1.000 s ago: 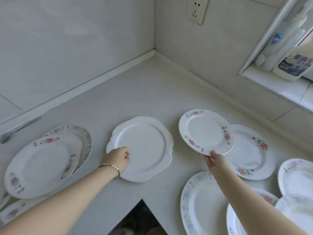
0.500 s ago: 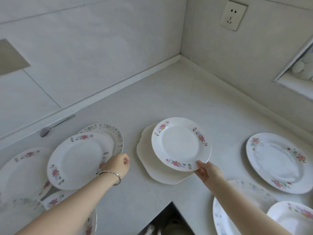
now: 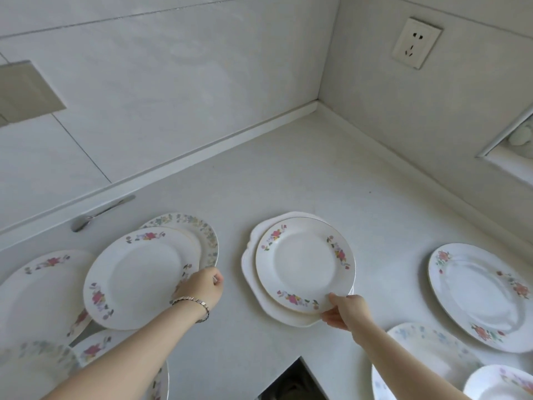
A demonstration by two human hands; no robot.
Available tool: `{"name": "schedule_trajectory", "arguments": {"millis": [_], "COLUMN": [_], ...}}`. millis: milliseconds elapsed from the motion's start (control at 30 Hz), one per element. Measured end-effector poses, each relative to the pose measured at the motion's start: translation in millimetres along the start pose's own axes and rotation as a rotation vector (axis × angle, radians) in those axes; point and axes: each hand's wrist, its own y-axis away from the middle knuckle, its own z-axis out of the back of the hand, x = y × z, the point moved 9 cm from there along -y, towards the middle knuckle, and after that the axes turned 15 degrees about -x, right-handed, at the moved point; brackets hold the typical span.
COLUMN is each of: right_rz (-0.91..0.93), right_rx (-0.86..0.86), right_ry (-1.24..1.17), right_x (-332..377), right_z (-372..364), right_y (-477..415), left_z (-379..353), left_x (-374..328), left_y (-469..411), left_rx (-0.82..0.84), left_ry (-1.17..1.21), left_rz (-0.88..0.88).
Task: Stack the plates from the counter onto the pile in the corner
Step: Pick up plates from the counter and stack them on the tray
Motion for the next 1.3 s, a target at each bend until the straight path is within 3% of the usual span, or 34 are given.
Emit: {"name": "schedule_trajectory", "arguments": {"millis": [467,667,767,833,933,1000,1300], "right_rz": [-0.019,0.162,0.291,0.409,0.526,0.556,0.606], "right_rx": [0.115,0.158,0.178,0.18,0.195,0.204,0.167], "right_ry": [0.577,0.678,0.617,0.601,0.588,0.595,0.597], "right_x": [10.8,35.1,54.6,68.5,79.5,79.2,80.8], "right_z": [-7.7,-31.4,-56.9,-74.4,-99.2,-112.9,-112.9], "right_y": [5.6,29.6,49.6,63.9,80.9,87.3,94.7], "left_z": [-9.7,7.8,36.4,56.0,69.2,66.2,45.6], "left_x": [5.9,32.4,71.1,109.0,166.0,198.1,223.5], "left_y": [5.3,6.6,-0.6,2.1,15.0,16.2,4.5], "left_rx": [0.019,-0.015,-0.192,-0.297,-0.358,-0.362,-0.309], "left_ry": [-0.028,0.028,0.064,0.08,0.159,0.225,0.87], "left_rz": [-0.025,0.051,0.188,0.387,0.728,0.855,1.017]}}
